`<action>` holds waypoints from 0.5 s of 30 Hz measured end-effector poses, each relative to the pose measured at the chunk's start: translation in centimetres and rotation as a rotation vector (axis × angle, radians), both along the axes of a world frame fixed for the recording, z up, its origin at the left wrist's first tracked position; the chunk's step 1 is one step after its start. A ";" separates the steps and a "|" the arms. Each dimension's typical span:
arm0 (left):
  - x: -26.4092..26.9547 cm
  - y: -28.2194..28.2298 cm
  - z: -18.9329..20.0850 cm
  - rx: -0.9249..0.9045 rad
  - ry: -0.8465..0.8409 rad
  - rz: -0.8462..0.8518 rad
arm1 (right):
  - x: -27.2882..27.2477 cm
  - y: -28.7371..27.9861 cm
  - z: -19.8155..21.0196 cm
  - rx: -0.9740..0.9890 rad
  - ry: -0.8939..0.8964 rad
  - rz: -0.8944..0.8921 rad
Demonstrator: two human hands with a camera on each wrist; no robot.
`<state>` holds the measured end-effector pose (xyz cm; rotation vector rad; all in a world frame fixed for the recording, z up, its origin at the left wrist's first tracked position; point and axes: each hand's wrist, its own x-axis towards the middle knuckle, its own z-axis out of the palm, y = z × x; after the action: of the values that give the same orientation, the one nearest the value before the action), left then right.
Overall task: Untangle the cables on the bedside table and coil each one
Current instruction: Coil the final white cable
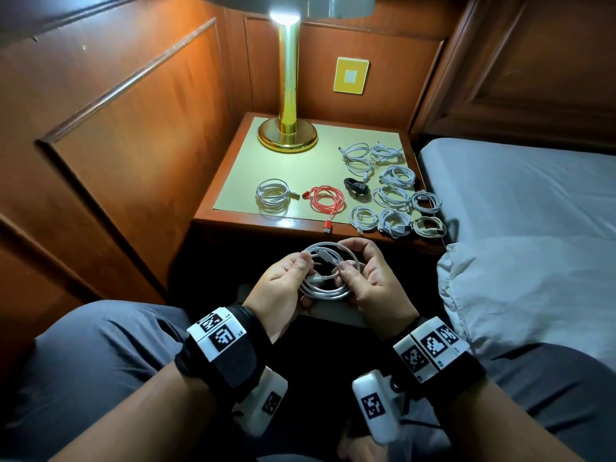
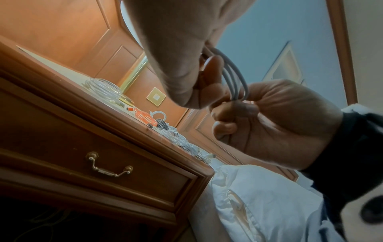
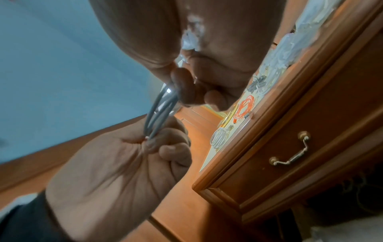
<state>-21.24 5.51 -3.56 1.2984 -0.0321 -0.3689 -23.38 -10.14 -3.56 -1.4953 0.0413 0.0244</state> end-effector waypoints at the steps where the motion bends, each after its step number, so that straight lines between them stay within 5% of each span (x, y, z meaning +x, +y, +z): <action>1: -0.1 -0.1 0.1 -0.019 0.030 0.024 | -0.1 0.1 0.0 -0.041 -0.025 0.013; 15: 0.2 0.4 0.0 0.169 -0.097 0.027 | -0.4 -0.1 -0.2 -0.236 -0.194 0.081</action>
<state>-21.00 5.87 -3.52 1.4815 -0.0667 -0.2903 -23.80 -10.25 -3.72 -1.7283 -0.1780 -0.0620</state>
